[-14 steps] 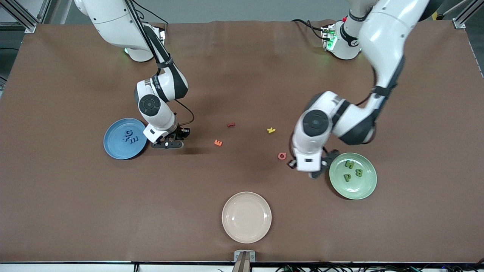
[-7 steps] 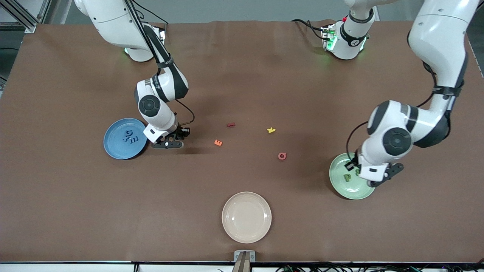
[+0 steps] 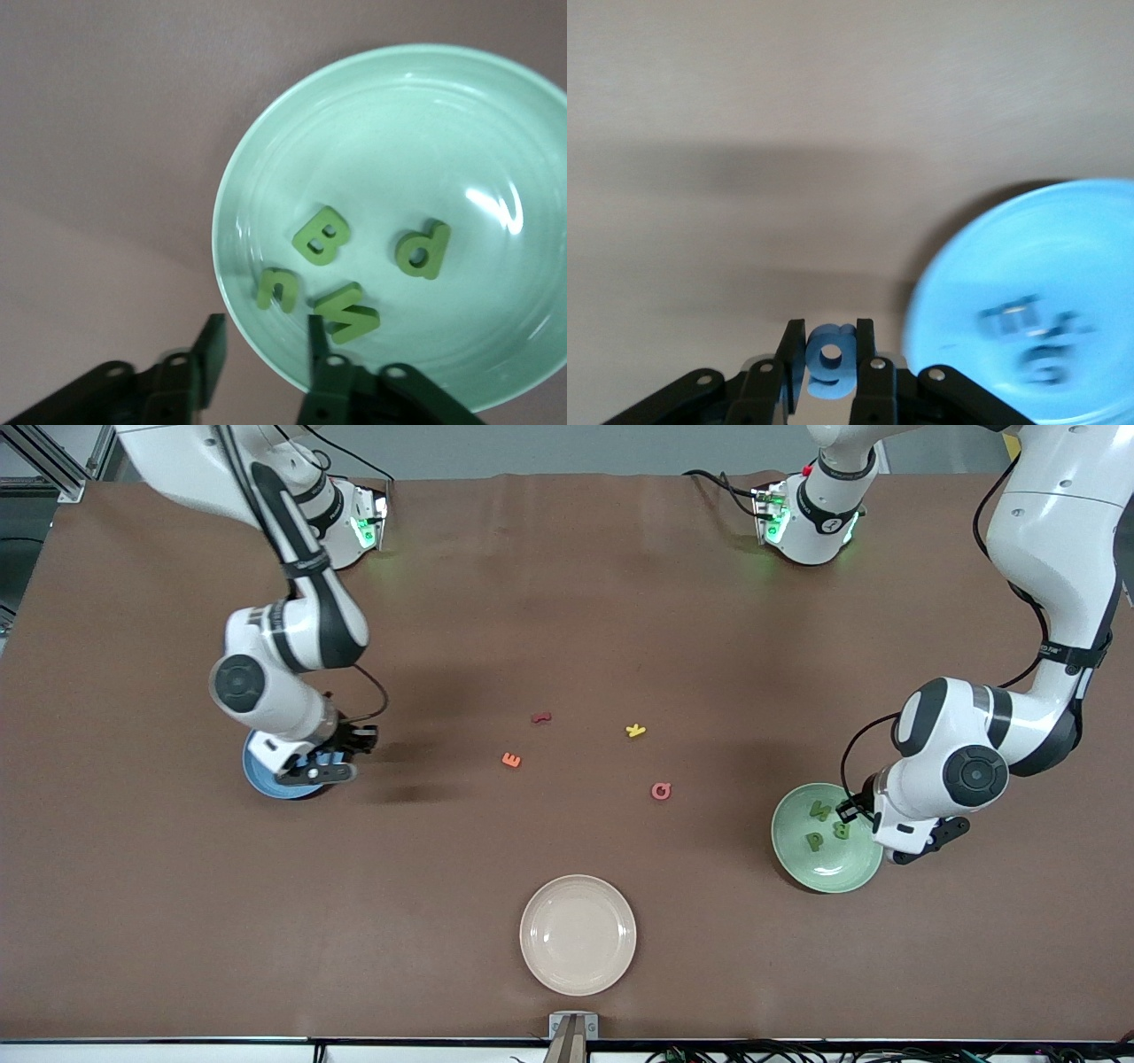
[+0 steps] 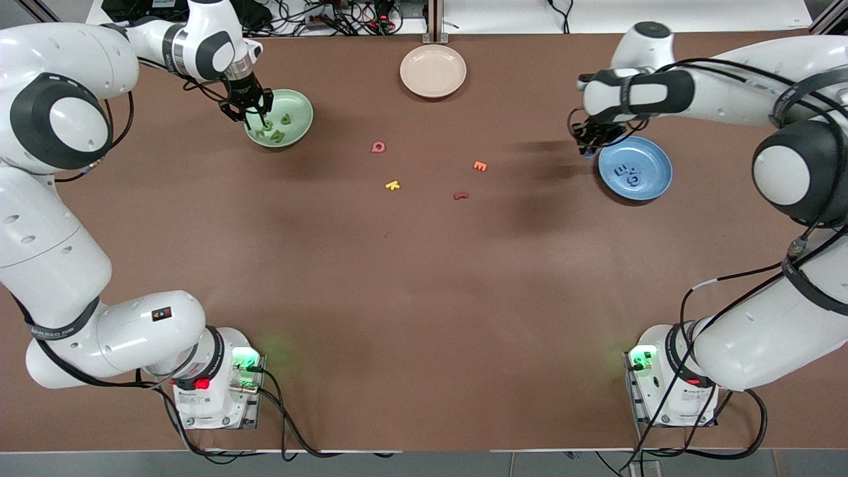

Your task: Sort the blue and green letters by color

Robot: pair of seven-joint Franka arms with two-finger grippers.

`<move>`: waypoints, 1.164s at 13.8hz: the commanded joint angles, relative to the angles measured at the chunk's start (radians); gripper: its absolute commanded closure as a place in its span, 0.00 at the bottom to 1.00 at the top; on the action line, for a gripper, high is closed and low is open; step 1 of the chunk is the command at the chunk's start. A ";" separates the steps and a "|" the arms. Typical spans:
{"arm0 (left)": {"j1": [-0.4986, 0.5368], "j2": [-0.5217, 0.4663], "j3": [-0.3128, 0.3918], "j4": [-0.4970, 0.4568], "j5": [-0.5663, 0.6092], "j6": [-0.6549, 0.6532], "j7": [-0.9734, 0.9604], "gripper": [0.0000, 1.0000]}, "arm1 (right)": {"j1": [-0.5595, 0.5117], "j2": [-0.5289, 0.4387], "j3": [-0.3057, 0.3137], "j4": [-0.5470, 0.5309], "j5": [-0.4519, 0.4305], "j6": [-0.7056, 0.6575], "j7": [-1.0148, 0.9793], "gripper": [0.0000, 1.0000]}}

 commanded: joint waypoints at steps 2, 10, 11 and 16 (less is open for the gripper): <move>0.002 -0.027 -0.010 0.063 0.013 -0.016 0.069 0.00 | -0.154 -0.012 0.015 -0.025 0.002 0.010 -0.230 0.92; 0.001 -0.231 -0.025 0.264 -0.025 -0.271 0.370 0.00 | -0.297 -0.009 0.010 -0.047 0.001 0.041 -0.433 0.89; 0.004 -0.260 -0.039 0.296 -0.062 -0.337 0.385 0.00 | -0.306 -0.007 0.009 -0.047 0.001 0.044 -0.445 0.89; -0.019 -0.424 -0.032 0.311 -0.172 -0.487 0.426 0.00 | -0.309 -0.007 0.010 -0.058 0.001 0.039 -0.450 0.58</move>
